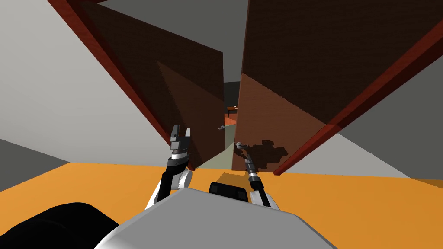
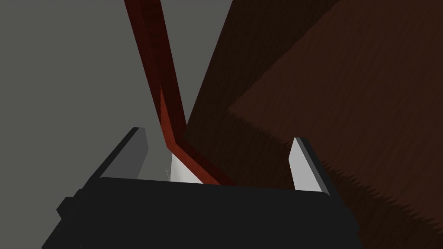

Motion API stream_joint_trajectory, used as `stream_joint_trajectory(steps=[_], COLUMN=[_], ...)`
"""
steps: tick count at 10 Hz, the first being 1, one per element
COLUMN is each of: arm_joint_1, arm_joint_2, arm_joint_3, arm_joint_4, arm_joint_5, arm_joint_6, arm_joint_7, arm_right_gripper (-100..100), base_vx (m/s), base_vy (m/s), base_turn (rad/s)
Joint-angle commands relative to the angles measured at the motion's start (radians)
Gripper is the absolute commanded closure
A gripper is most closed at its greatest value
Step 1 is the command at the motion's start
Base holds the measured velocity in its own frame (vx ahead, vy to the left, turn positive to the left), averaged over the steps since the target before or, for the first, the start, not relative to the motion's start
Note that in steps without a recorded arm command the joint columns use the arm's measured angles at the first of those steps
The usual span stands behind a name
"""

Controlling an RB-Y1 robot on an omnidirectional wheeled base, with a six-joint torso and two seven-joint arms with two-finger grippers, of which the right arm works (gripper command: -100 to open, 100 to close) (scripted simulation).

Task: Push the door open

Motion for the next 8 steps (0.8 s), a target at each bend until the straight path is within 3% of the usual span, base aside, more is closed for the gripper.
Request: stream_joint_trajectory(steps=[1, 4, 7, 8], arm_joint_1=[-0.003, -0.003, -0.004, -0.003], arm_joint_2=[-0.007, -0.005, 0.012, 0.007], arm_joint_3=[-0.004, -0.01, -0.015, -0.014], arm_joint_4=[0.015, 0.028, 0.04, 0.036], arm_joint_5=[-0.002, -0.005, -0.007, -0.006], arm_joint_6=[-0.012, -0.024, -0.035, -0.031], arm_joint_7=[0.002, 0.004, 0.006, 0.005], arm_right_gripper=[-100, -100, -100, -100], base_vx=[0.201, 0.208, 0.177, 0.072], base_vy=[0.012, 0.01, 0.025, 0.015], base_turn=[0.023, 0.026, 0.022, 0.004])
